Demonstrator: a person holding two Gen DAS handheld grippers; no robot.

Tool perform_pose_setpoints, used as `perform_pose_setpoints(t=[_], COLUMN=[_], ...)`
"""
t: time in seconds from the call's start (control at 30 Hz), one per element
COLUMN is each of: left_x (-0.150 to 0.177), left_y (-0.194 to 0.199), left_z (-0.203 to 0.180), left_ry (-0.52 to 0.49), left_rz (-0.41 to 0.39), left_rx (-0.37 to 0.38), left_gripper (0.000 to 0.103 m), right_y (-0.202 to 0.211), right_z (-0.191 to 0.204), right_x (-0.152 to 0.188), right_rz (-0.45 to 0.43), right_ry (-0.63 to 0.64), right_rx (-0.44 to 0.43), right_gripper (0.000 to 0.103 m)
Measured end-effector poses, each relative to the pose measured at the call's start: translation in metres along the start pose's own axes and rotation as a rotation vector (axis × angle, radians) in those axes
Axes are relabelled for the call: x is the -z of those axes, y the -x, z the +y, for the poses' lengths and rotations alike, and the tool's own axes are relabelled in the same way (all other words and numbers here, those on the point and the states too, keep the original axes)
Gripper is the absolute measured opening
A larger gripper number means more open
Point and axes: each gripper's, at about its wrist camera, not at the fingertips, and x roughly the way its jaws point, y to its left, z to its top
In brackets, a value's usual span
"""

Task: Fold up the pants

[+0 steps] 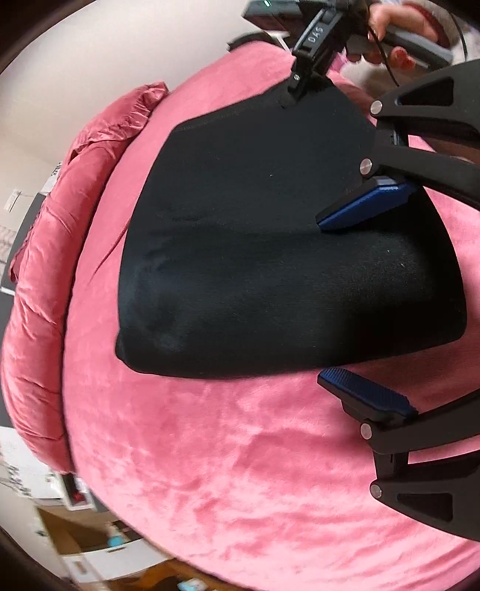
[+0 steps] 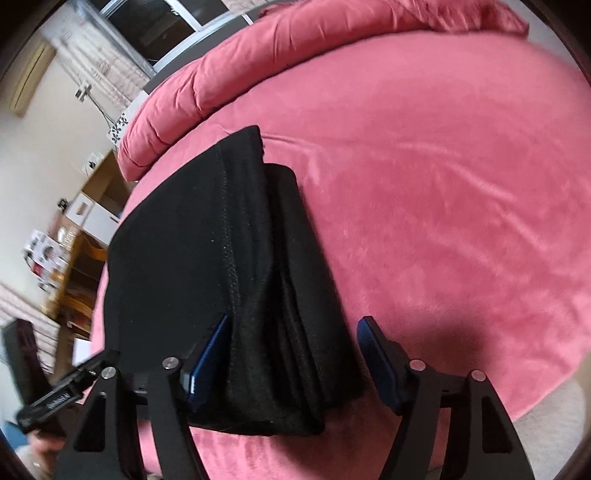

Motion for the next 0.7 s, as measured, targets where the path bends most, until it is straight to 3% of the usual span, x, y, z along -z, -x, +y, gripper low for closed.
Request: perform_pose_setpoints(t=[0.17, 0.37, 0.57, 0.7], left_x=[0.007, 0.003, 0.002, -0.004], left_y=[0.001, -0.014, -0.018, -0.002], left_z=[0.028, 0.048, 0.038, 0.019], left_ry=[0.119, 0.178, 0.148, 0.043], left_rz=[0.072, 0.159, 0.170, 0.137], left_rx=[0.194, 0.328, 0.270, 0.192], left_gripper=[0.079, 0.081, 0.082, 0.063], right_y=[-0.011, -0.025, -0.038, -0.029], right_z=[-0.015, -0.013, 0.006, 0.019], right_x=[-0.010, -0.030, -0.039, -0.038], right_rz=[0.073, 0.132, 0.129, 0.088], right_ry=[-0.050, 0.014, 0.050, 0.118], right_rx=[-0.083, -0.117, -0.108, -0.085], right_gripper=[0.079, 0.080, 0.068, 0.053])
